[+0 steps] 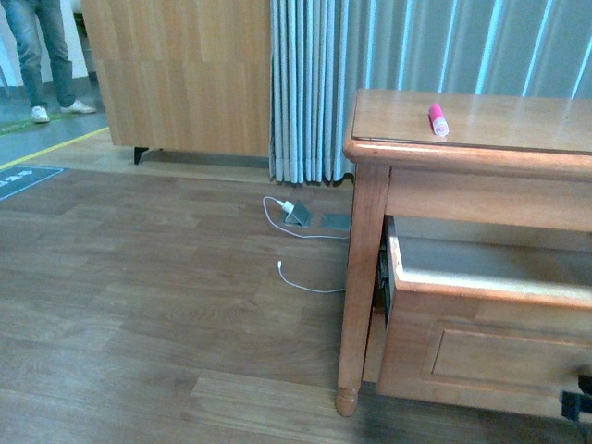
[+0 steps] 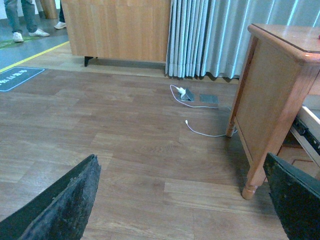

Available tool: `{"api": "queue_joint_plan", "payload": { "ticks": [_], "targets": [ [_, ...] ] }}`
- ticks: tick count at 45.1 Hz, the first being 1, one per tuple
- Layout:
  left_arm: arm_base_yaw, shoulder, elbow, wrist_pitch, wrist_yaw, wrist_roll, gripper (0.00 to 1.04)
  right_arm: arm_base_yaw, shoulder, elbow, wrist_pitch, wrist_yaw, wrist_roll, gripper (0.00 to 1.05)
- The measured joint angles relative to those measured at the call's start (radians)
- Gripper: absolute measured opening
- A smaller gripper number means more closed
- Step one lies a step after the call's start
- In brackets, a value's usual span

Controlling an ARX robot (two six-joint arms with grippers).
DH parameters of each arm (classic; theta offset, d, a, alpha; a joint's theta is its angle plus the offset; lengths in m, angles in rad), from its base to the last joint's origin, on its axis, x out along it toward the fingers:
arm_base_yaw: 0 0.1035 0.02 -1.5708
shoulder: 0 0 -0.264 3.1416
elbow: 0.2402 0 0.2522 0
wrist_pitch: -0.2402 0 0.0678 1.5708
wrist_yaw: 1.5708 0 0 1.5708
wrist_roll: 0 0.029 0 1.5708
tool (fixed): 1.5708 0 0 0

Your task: Place pink marker in drawer with both arms

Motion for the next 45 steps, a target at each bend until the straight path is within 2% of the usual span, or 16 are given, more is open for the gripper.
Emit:
{"api": "queue_joint_plan", "payload": {
  "ticks": [13, 22, 25, 29, 32, 36, 45],
  "targets": [
    [0.000, 0.000, 0.000, 0.000, 0.000, 0.000, 0.99, -0.010, -0.097, -0.109, -0.009, -0.022, -0.005, 0.22],
    [0.000, 0.000, 0.000, 0.000, 0.000, 0.000, 0.99, -0.038, -0.283, -0.140, -0.111, -0.045, 0.002, 0.61],
    [0.000, 0.000, 0.000, 0.000, 0.000, 0.000, 0.99, -0.045, -0.336, -0.153, -0.154, -0.059, 0.002, 0.70],
    [0.000, 0.000, 0.000, 0.000, 0.000, 0.000, 0.99, -0.061, -0.440, -0.178, -0.238, -0.087, 0.002, 0.84],
    [0.000, 0.000, 0.000, 0.000, 0.000, 0.000, 0.99, -0.087, -0.579, -0.194, -0.354, -0.124, 0.006, 0.98],
    [0.000, 0.000, 0.000, 0.000, 0.000, 0.000, 0.99, -0.125, -0.781, -0.203, -0.521, -0.174, 0.008, 0.96],
    [0.000, 0.000, 0.000, 0.000, 0.000, 0.000, 0.99, -0.200, -1.113, -0.223, -0.775, -0.257, -0.012, 0.96]
  ]
}}
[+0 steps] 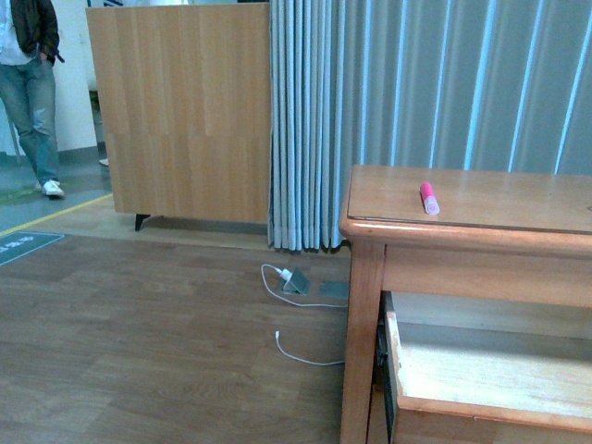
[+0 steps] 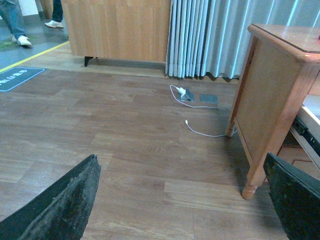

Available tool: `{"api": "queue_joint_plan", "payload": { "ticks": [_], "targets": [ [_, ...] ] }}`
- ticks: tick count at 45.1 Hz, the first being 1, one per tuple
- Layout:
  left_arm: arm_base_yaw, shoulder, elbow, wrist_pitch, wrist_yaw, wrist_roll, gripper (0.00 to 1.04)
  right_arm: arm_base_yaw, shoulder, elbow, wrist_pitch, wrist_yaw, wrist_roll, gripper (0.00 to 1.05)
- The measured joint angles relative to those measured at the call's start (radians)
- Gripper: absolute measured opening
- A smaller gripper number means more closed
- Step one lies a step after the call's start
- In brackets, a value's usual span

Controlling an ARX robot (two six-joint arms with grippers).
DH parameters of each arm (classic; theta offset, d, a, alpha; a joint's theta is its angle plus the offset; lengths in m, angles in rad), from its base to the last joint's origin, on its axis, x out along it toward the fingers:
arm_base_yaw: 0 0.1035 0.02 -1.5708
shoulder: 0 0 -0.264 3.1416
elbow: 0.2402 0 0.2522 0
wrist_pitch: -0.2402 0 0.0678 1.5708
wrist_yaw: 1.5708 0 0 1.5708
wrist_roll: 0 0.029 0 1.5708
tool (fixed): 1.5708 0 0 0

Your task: Place pink marker in drawer with both arms

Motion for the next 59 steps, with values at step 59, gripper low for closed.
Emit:
{"api": "queue_joint_plan", "payload": {
  "ticks": [59],
  "targets": [
    [0.000, 0.000, 0.000, 0.000, 0.000, 0.000, 0.99, -0.134, -0.336, 0.019, -0.270, -0.157, -0.002, 0.96]
  ]
}}
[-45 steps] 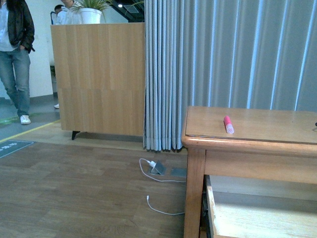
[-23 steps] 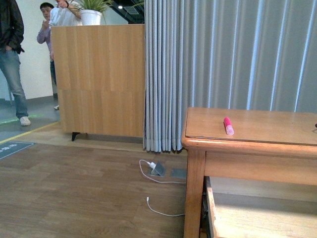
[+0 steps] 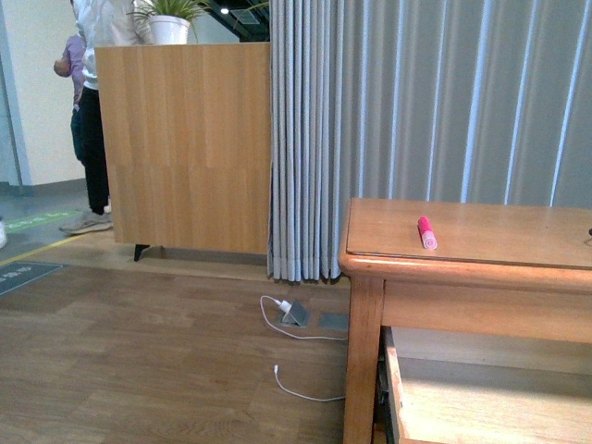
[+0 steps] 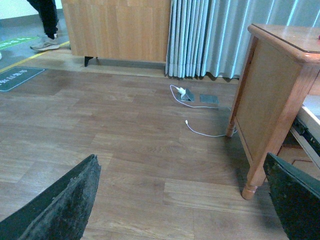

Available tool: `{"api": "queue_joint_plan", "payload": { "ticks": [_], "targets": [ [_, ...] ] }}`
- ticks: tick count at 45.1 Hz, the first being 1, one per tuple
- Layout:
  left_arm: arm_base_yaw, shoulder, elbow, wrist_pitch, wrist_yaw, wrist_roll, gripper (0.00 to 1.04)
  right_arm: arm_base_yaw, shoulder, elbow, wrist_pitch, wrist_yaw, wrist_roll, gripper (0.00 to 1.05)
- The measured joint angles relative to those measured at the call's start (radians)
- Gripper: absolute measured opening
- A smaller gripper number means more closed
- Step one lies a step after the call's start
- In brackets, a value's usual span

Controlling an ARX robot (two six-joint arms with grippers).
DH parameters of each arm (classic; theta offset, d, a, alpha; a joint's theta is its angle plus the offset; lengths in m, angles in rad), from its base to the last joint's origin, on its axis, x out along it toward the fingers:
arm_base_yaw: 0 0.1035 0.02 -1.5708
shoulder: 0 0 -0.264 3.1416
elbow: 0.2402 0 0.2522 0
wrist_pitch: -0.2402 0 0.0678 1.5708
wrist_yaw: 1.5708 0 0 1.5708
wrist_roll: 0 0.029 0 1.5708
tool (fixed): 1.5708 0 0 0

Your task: Place pink marker in drawer with both arms

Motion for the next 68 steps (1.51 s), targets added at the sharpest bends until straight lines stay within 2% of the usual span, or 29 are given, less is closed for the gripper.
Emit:
{"api": "queue_joint_plan", "payload": {
  "ticks": [9, 11, 14, 16, 30, 39, 54, 68],
  "targets": [
    [0.000, 0.000, 0.000, 0.001, -0.001, 0.000, 0.99, 0.000, 0.000, 0.000, 0.000, 0.000, 0.000, 0.96],
    [-0.030, 0.010, 0.000, 0.032, -0.084, -0.014, 0.99, 0.000, 0.000, 0.000, 0.000, 0.000, 0.000, 0.96],
    [-0.104, 0.056, 0.000, 0.121, -0.262, -0.032, 0.99, 0.000, 0.000, 0.000, 0.000, 0.000, 0.000, 0.96],
    [-0.149, 0.126, 0.001, 0.187, -0.305, -0.031, 0.99, 0.000, 0.000, 0.000, 0.000, 0.000, 0.000, 0.96],
    [-0.179, 0.723, 0.203, 0.536, -0.115, 0.029, 0.99, 0.000, 0.000, 0.000, 0.000, 0.000, 0.002, 0.96],
    [-0.225, 1.037, 0.379, 0.647, -0.046, 0.064, 0.99, 0.000, 0.000, 0.000, 0.000, 0.000, 0.003, 0.96],
    [-0.334, 1.453, 0.762, 0.657, -0.025, 0.106, 0.99, 0.000, 0.000, 0.000, 0.000, 0.000, 0.003, 0.96],
    [-0.409, 1.792, 1.186, 0.547, -0.018, 0.077, 0.99, 0.000, 0.000, 0.000, 0.000, 0.000, 0.003, 0.96]
  ]
}}
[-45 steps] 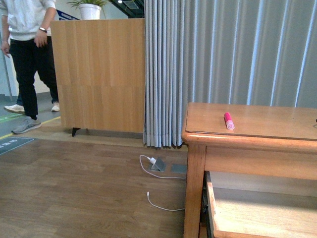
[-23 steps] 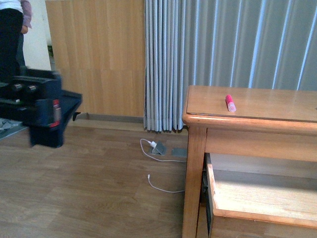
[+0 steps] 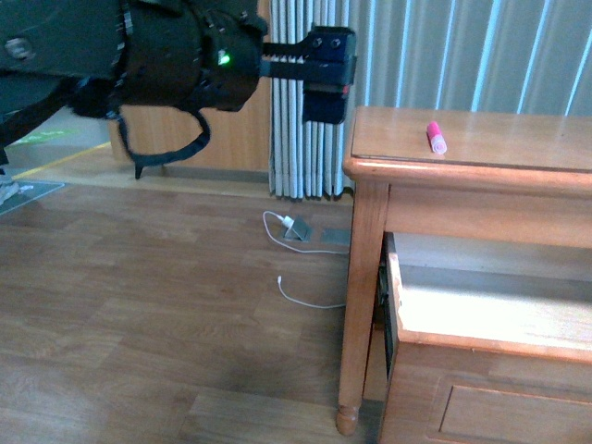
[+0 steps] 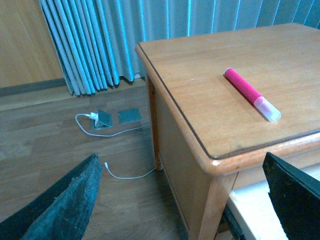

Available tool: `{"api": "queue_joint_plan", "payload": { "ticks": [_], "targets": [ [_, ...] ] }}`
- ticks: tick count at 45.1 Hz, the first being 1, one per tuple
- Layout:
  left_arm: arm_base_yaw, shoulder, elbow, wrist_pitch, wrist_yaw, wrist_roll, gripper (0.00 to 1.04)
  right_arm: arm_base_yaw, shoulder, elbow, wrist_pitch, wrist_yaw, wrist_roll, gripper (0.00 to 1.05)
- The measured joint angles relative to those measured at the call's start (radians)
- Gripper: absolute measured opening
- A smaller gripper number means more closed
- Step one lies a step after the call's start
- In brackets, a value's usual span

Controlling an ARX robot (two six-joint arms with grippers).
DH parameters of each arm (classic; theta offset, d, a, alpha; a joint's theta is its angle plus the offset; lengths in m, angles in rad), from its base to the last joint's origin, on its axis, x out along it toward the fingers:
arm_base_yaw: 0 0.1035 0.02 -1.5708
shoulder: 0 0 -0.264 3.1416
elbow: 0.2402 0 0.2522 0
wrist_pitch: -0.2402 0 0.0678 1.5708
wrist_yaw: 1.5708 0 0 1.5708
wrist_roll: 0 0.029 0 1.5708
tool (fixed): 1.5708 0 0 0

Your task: Place pink marker in drawer with both arms

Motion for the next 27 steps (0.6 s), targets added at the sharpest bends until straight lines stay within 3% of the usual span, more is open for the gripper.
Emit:
{"api": "queue_joint_plan", "payload": {
  "ticks": [27],
  "targets": [
    [-0.116, 0.515, 0.729, -0.277, 0.070, -0.048, 0.99, 0.000, 0.000, 0.000, 0.000, 0.000, 0.000, 0.96]
  ]
}}
